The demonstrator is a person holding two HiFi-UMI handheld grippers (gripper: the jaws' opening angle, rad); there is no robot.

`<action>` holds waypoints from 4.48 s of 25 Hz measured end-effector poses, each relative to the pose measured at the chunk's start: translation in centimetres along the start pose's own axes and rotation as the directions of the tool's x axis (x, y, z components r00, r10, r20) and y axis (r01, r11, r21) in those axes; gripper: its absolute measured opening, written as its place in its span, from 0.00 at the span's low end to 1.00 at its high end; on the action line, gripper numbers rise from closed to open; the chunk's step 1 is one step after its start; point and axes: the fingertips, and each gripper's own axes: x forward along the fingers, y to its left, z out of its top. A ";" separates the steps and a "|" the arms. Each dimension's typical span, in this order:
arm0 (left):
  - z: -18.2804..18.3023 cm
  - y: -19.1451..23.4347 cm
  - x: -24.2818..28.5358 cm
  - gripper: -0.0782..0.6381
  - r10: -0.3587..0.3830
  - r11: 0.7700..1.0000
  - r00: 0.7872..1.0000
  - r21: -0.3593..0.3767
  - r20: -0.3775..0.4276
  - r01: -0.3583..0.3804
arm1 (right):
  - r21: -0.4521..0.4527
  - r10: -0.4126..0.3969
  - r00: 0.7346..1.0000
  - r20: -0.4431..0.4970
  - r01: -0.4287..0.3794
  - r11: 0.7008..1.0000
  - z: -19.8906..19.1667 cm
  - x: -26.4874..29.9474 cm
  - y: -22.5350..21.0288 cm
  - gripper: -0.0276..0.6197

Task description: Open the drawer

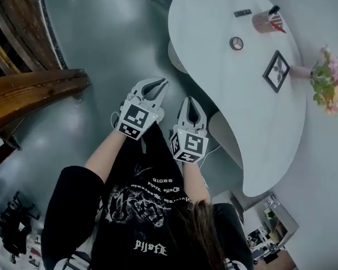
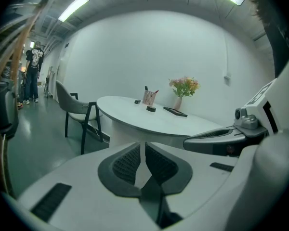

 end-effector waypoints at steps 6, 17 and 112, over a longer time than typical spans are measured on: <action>-1.9 0.3 2.5 0.15 -0.008 0.999 1.000 0.035 0.011 0.008 | -0.013 0.013 1.000 0.013 -0.013 1.000 -1.6 2.8 -0.5 0.08; -5.9 2.6 7.1 0.15 0.011 0.998 0.998 0.060 0.056 -0.014 | -0.017 -0.036 0.998 0.059 0.037 0.999 -4.0 6.4 -1.1 0.08; -13.4 4.9 17.4 0.27 -0.149 0.965 0.973 0.186 -0.178 0.182 | -0.079 -0.045 0.996 -0.070 0.040 0.996 -10.2 9.4 -2.0 0.08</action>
